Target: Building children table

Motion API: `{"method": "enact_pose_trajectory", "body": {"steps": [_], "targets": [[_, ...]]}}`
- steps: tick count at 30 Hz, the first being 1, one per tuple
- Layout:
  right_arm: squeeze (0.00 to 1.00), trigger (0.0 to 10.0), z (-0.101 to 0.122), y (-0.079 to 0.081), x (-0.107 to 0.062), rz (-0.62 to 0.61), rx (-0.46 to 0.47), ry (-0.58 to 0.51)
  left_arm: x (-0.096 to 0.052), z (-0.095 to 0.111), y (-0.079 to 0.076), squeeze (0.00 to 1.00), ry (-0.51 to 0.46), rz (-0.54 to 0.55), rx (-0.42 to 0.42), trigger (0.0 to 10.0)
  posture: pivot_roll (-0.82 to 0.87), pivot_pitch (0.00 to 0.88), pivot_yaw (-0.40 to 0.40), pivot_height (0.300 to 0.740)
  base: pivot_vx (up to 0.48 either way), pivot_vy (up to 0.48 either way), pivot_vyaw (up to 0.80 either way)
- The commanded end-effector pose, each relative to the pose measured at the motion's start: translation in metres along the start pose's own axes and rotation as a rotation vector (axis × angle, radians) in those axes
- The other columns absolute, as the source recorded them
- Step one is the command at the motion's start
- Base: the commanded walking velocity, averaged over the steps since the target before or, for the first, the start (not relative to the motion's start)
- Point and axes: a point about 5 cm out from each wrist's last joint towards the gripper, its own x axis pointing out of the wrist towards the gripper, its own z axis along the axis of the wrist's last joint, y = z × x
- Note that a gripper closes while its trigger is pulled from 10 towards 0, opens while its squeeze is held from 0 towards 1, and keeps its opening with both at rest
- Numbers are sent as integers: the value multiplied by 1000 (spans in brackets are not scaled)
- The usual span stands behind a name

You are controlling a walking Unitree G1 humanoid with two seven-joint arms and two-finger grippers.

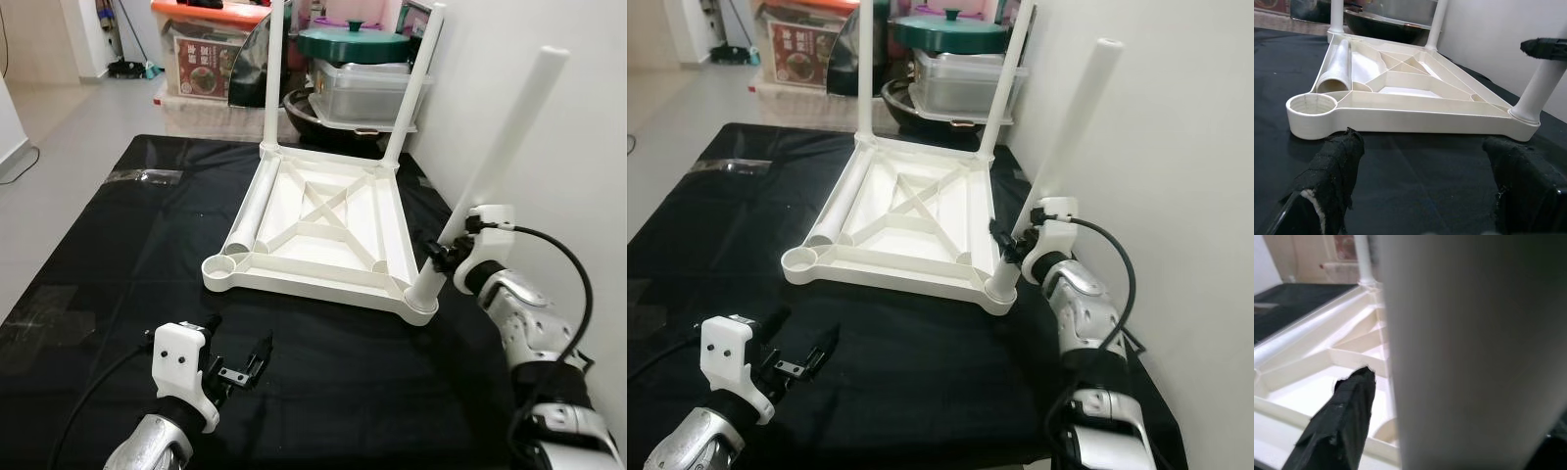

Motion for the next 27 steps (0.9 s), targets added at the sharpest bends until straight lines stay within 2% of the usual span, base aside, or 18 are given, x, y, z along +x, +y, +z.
{"method": "enact_pose_trajectory", "body": {"steps": [1,2,4,5,6,8,9,11,17,22,23,24,27], "targets": [[941,10000,-5,2,4,6,-50,44,3,-2,-4,0,1,0,-2,10000,122,0,-139,740,0,0,0],[0,10000,-6,5,4,42,-67,49,3,-2,-5,0,0,-8,-8,10000,121,0,-128,740,0,0,0],[0,10000,-6,6,4,73,-77,51,4,-2,-6,0,-1,-14,-12,10000,121,0,-128,740,0,0,0],[0,10000,-5,9,2,144,-89,43,3,-2,-6,0,1,-18,-9,10000,126,0,-126,740,0,0,0],[0,10000,-5,9,2,144,-89,43,3,-2,-6,0,1,-18,-9,10000,126,0,-126,740,0,0,0],[0,10000,4,15,0,378,-142,-3,3,0,-2,0,3,-27,14,10000,132,0,-131,740,0,0,0],[0,10000,4,15,0,378,-142,-3,3,0,-2,0,3,-27,14,10000,132,0,-131,740,0,0,0],[0,10000,13,20,-1,493,-193,-47,4,1,-2,0,0,-33,18,10000,137,0,-135,740,0,0,0],[0,10000,30,36,7,632,-244,-99,5,-2,-5,0,2,-34,0,10000,137,0,-146,740,0,0,0],[0,10000,26,47,10,680,-256,-99,3,-2,-6,0,4,-35,-4,10000,151,0,-153,740,0,0,0],[0,8824,24,49,10,687,-245,-103,2,-2,-4,0,7,-28,0,10000,160,0,-160,740,0,0,0],[0,2196,23,51,10,689,-229,-108,1,-2,-3,0,10,-23,3,10000,161,0,-162,740,0,0,0],[0,2196,19,52,11,679,-188,-119,0,-2,-1,0,11,-18,5,10000,160,0,-166,740,0,0,0]]}}
